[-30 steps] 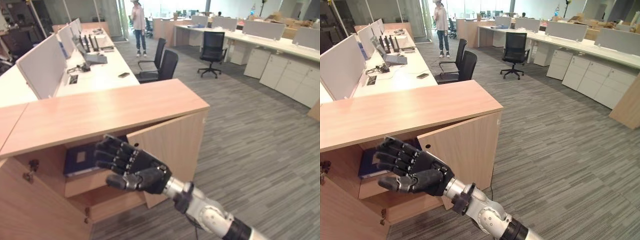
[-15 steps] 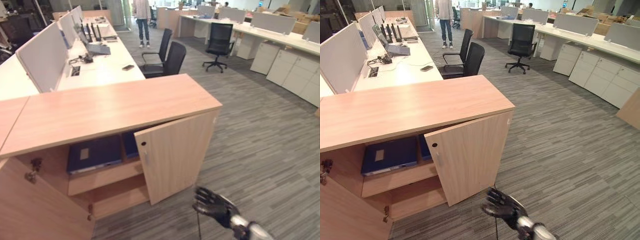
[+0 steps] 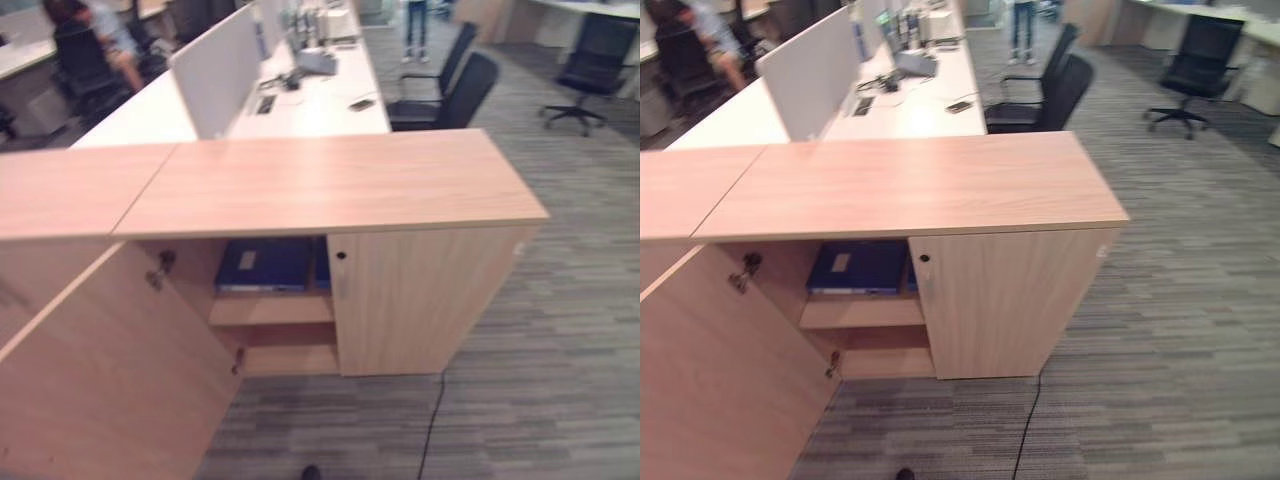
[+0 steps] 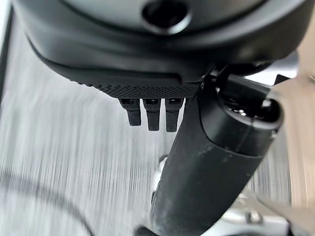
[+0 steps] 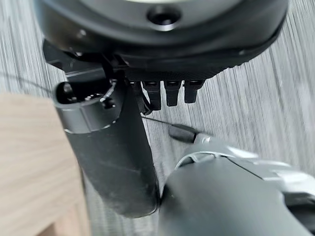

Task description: Put the empty folder in the office cabinet

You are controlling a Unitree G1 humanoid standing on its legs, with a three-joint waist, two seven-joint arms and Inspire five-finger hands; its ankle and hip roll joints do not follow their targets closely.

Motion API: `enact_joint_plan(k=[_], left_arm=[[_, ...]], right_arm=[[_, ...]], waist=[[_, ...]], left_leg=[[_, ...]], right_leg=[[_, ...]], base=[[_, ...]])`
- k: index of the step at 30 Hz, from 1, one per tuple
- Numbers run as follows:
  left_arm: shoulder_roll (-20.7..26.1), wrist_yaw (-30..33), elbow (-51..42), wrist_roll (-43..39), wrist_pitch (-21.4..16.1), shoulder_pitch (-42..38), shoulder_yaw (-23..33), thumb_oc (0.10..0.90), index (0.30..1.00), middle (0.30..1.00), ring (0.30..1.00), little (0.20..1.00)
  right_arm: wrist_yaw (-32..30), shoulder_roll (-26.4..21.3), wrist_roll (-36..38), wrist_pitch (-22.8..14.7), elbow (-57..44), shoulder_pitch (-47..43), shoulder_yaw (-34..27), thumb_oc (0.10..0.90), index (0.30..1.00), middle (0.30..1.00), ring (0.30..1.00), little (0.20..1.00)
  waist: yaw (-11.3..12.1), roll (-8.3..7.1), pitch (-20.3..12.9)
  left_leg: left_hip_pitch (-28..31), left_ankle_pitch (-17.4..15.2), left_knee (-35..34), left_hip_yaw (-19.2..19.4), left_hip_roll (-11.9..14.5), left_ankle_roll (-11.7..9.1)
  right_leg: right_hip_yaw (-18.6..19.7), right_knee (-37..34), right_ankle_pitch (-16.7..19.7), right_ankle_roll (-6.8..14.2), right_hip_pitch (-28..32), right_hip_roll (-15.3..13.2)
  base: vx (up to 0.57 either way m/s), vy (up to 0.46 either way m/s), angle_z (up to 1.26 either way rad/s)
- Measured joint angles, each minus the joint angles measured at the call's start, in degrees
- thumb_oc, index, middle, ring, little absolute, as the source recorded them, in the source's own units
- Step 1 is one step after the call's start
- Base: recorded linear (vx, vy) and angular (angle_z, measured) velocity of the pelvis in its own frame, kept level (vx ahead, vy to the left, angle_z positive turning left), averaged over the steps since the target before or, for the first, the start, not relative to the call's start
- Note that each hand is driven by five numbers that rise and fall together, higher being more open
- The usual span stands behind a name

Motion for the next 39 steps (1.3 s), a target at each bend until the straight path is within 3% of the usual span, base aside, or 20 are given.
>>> enact_joint_plan(k=[1,2,3,4,5,6,7,8,9,11,14,18,20,27,29,32,35,39], left_arm=[[0.68,-1.28,-0.24,-0.94,-0.02,-0.34,2.49,0.8,0.9,0.9,0.9,0.9],[1.83,-1.46,0.79,-3.18,0.16,-1.31,5.8,0.8,0.9,0.9,0.9,0.9],[2.39,-1.3,1.0,-4.81,0.87,-0.67,6.32,0.8,0.9,0.9,0.9,0.9],[3.08,-0.97,1.63,-6.82,1.5,-0.02,7.23,0.8,0.9,0.9,0.9,0.9],[3.17,-0.98,2.03,-8.1,1.76,0.04,9.57,0.8,0.9,0.9,0.9,0.9],[3.13,-0.97,1.96,-9.11,1.78,0.04,10.42,0.8,0.9,0.9,0.9,0.9],[3.34,-1.3,2.01,-9.53,1.81,-0.26,12.32,0.8,0.9,0.9,0.9,0.9],[4.3,-1.75,3.95,-10.75,2.6,-1.48,15.88,0.8,0.9,0.9,0.9,0.9],[4.63,-0.85,3.8,-11.26,2.57,-2.09,15.34,0.8,0.9,0.9,0.9,0.9],[4.53,0.08,0.55,-11.52,1.63,-1.98,13.89,0.8,0.9,0.9,0.9,0.9],[4.59,0.03,-2.95,-14.37,1.26,-3.61,13.77,0.8,0.9,0.9,0.9,0.9],[4.98,-0.04,-4.7,-15.74,1.03,-4.36,14.2,0.8,0.9,0.9,0.9,0.9],[6.73,-0.22,-4.76,-15.66,1.28,-4.34,14.28,0.8,0.9,0.9,0.9,0.9],[10.44,0.2,-17.83,-15.56,2.04,-0.69,13.08,0.8,0.9,0.9,0.9,0.9],[11.78,0.23,-22.15,-15.55,2.08,-1.0,13.23,0.8,0.9,0.9,0.9,0.9],[15.36,0.76,-22.22,-15.51,1.39,-2.76,13.76,0.8,0.9,0.9,0.9,0.9],[21.05,1.92,-20.29,-15.11,1.25,-5.76,13.93,0.8,0.9,0.9,0.9,0.9],[23.12,2.85,-20.04,-15.0,1.21,-8.92,14.03,0.8,0.9,0.9,0.9,0.9]], right_arm=[[0.07,0.25,-0.09,0.23,0.01,0.11,-0.65,0.8,0.9,0.9,0.9,0.9],[-0.12,0.75,-0.18,0.18,0.26,-0.65,-1.04,0.8,0.9,0.9,0.9,0.9],[-0.39,0.84,-0.17,0.21,0.34,-1.14,-1.16,0.8,0.9,0.9,0.9,0.9],[-0.41,0.48,0.04,0.16,0.23,-2.07,-1.38,0.8,0.9,0.9,0.9,0.9],[-0.58,0.28,0.14,-0.15,0.15,-2.27,-2.07,0.8,0.9,0.9,0.9,0.9],[-0.68,0.14,0.51,-0.43,0.13,-2.23,-2.73,0.8,0.9,0.9,0.9,0.9],[-0.75,-0.03,0.96,-0.4,0.16,-2.38,-3.47,0.8,0.9,0.9,0.9,0.9],[-0.61,0.05,1.76,0.02,0.33,-2.3,-3.82,0.8,0.9,0.9,0.9,0.9],[-0.58,0.15,1.77,0.11,0.1,-2.08,-3.66,0.8,0.9,0.9,0.9,0.9],[-0.62,-0.27,1.79,0.17,-0.17,-1.92,-3.82,0.8,0.9,0.9,0.9,0.9],[-0.61,-0.17,2.58,0.27,0.06,-1.03,-4.38,0.8,0.9,0.9,0.9,0.9],[-0.63,-1.99,3.93,0.21,0.25,0.76,-7.72,0.8,0.9,0.9,0.9,0.9],[-0.56,-4.5,4.07,0.27,0.35,3.22,-8.89,0.8,0.9,0.9,0.9,0.9],[-0.47,-5.94,4.06,0.33,0.14,5.81,-10.6,0.8,0.9,0.9,0.9,0.9],[-0.34,-5.86,4.06,0.29,-0.23,6.23,-10.65,0.8,0.9,0.9,0.9,0.9],[0.11,-5.38,4.1,0.16,-0.33,6.04,-10.65,0.8,0.9,0.9,0.9,0.9],[0.13,-3.86,4.11,0.22,-0.26,6.32,-10.57,0.8,0.9,0.9,0.9,0.9],[0.17,-3.93,4.59,0.16,-0.21,6.69,-10.62,0.8,0.9,0.9,0.9,0.9]], waist=[[0.48,-1.49,0.99],[0.66,-3.37,2.49],[0.99,-4.56,2.74],[1.42,-4.43,2.78],[1.19,-4.5,2.84],[0.53,-4.49,3.02],[0.57,-3.22,2.67],[0.18,-3.0,2.61],[-0.45,-2.79,2.46],[-0.73,-0.2,1.89],[-1.98,1.0,1.22],[-2.88,5.56,-1.68],[-2.8,7.76,-3.29],[-2.07,8.31,-4.56],[-1.32,7.53,-4.56],[-1.56,6.55,-5.4],[-1.67,4.64,-5.79],[-2.28,4.33,-5.99]], left_leg=[[-0.27,4.56,-2.27,1.13,-0.46,-1.99],[-0.48,3.69,-0.22,10.58,-0.06,-1.69],[0.0,0.56,1.14,13.67,0.84,0.58],[1.82,-2.96,1.98,17.31,2.96,0.83],[3.22,-4.15,2.58,19.73,4.63,0.53],[4.37,-4.41,2.36,20.69,5.39,0.3],[7.12,-4.81,1.77,21.13,7.01,-0.27],[9.69,-5.16,1.15,23.9,8.22,-1.04],[11.15,-5.23,0.99,23.84,8.57,-0.97],[14.41,-5.47,-1.73,24.17,9.27,-1.1],[13.6,-5.43,-3.2,24.87,7.53,-0.93],[13.52,-8.34,-6.05,24.88,6.84,1.81],[14.02,-9.75,-6.31,23.83,4.61,2.86],[13.37,-9.41,-6.27,21.99,1.5,4.94],[13.21,-9.38,-6.25,21.85,0.9,5.37],[13.22,-9.52,-6.24,21.93,0.01,5.78],[13.03,-9.51,-6.04,22.09,-0.27,5.9],[12.47,-9.25,-6.03,22.13,-0.8,6.29]], right_leg=[[-1.99,0.23,0.27,-0.85,0.33,-1.21],[-5.38,-1.64,1.11,-2.9,1.6,-2.28],[-5.55,-1.68,0.53,-2.52,1.42,-2.45],[-6.72,-1.68,0.7,-3.52,1.74,-2.6],[-7.96,-1.64,0.69,-3.64,1.81,-2.45],[-8.66,-1.42,0.59,-3.57,1.93,-2.15],[-10.22,-1.23,0.65,-3.64,2.05,-2.09],[-11.21,-1.06,0.59,-3.55,2.51,-1.88],[-11.69,-1.01,0.37,-3.35,2.49,-1.96],[-12.54,1.46,-0.31,-2.54,1.08,-2.23],[-15.17,4.15,-0.3,-0.17,0.52,-4.45],[-15.99,6.93,-0.9,2.29,-1.06,-5.94],[-17.04,8.13,-0.02,3.06,-0.08,-8.54],[-18.45,10.77,0.1,4.38,-0.43,-12.28],[-18.38,11.53,0.03,4.89,-0.76,-13.14],[-17.92,12.7,-0.18,5.38,-1.32,-14.37],[-17.07,14.34,-0.91,5.78,-2.52,-15.18],[-16.89,15.03,-0.89,5.77,-3.29,-15.63]], base=[[-0.04,-0.028,1.4],[-0.04,0.026,1.0],[-0.02,0.041,0.87],[-0.01,0.06,0.5],[0.0,0.079,0.56],[0.01,0.077,0.61],[0.03,0.08,0.6],[0.02,0.087,0.54],[0.0,0.109,0.44],[-0.03,0.16,0.27],[-0.01,0.159,0.53],[0.0,0.228,0.29],[-0.03,0.26,0.27],[-0.05,0.164,0.18],[-0.02,0.095,0.02],[-0.02,0.081,-0.01],[-0.01,0.036,-0.05],[0.0,0.013,0.0]])
